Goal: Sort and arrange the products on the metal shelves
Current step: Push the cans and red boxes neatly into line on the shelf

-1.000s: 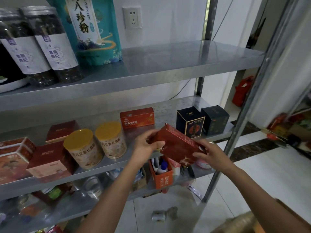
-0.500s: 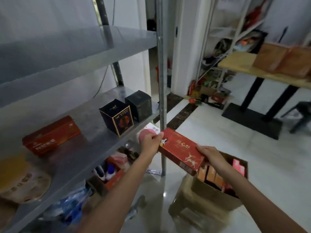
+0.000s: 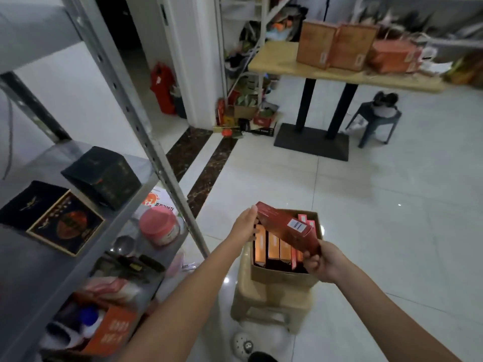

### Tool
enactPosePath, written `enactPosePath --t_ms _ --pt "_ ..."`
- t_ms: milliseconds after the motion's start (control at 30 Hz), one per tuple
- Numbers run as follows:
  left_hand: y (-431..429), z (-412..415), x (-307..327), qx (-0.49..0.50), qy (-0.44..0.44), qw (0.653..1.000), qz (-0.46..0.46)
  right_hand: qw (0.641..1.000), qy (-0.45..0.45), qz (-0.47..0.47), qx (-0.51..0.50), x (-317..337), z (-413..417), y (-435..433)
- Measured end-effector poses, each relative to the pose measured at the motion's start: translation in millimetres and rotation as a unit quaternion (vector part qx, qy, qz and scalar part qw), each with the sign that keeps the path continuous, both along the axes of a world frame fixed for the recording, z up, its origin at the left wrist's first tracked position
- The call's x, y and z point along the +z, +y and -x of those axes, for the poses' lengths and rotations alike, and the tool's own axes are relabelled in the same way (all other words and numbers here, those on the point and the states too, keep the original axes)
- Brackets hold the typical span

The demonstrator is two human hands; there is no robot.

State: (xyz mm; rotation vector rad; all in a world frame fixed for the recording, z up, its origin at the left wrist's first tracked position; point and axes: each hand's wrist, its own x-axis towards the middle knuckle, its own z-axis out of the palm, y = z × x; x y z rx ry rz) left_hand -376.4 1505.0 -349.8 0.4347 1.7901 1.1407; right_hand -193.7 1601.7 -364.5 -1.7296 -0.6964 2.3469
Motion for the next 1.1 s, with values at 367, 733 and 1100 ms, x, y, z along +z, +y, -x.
enactPosePath --t_ms 367,733,1100 --pt "59.2 19.6 -102.1 -0.171 0.233 0.945 0.152 0.754 -0.291 -0.562 0.176 -79.8 20.1 20.4" --pt "51.3 12.4 -190.1 -0.252 0.395 0.856 0.219 0.578 -0.426 -0.578 0.388 -145.7 34.4 25.6" --pt "45.9 17.3 -198.1 -0.313 0.443 0.803 0.248 0.532 -0.387 -0.606 0.448 -169.1 45.7 23.5"
